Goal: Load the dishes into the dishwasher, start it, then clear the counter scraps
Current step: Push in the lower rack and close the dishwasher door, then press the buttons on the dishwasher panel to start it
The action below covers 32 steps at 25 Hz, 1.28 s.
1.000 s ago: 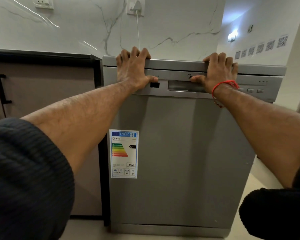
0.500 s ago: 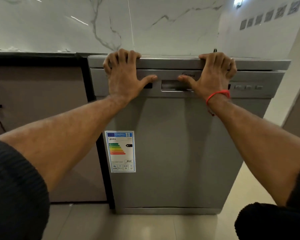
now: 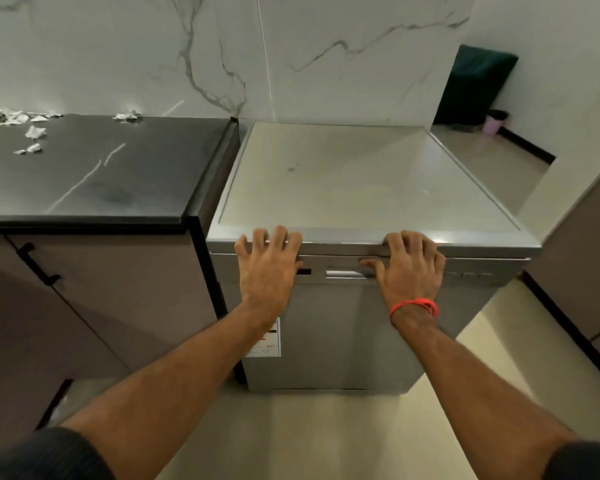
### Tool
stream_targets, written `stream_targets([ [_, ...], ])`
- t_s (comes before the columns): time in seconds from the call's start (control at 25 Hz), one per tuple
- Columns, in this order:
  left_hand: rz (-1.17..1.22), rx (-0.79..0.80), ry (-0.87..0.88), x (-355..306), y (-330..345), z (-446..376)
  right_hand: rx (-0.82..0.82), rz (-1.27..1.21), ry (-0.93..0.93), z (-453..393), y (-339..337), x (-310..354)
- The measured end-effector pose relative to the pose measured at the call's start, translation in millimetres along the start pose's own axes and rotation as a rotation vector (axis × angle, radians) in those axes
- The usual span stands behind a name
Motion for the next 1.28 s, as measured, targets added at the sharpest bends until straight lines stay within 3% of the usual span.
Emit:
stream_targets([
  [0.12, 0.033, 0.042, 0.068, 5, -17, -7, 0.218, 0.011, 0.058, -13, -8, 3],
  [0.36, 0.207, 0.557, 0.169, 15, -24, -18, 0.702, -0.111, 0.115, -9, -5, -7],
  [0.48, 0.225, 0.722, 0.183, 17, -28, -23, 0.924, 0.000, 0.051, -14, -4, 0],
  [0.72, 0.222, 0.823, 0.213, 20, -22, -36, 1.043, 0.080, 0.051, -41, -7, 3],
  [0.96, 0.313, 0.904, 0.092, 24, -24, -63, 1.180, -0.005, 0.063, -91, 0, 10],
  [1.12, 0.401, 0.762, -0.069, 44, -28, -130, 1.045, -0.124, 0.013, -169, 15, 52],
  [1.28, 0.367, 0.602, -0.086, 82, -29, -200, 0.899, -0.347, -0.055, -249, 28, 124],
])
Point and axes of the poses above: each hand's wrist, its own z-axis away from the middle knuckle, its own y-axis out of the palm, x = y × z, the point moved 10 cm from there along -z, towards the middle knuckle, and after that the axes turned 2 degrees about -y, right-handed, at the moved point
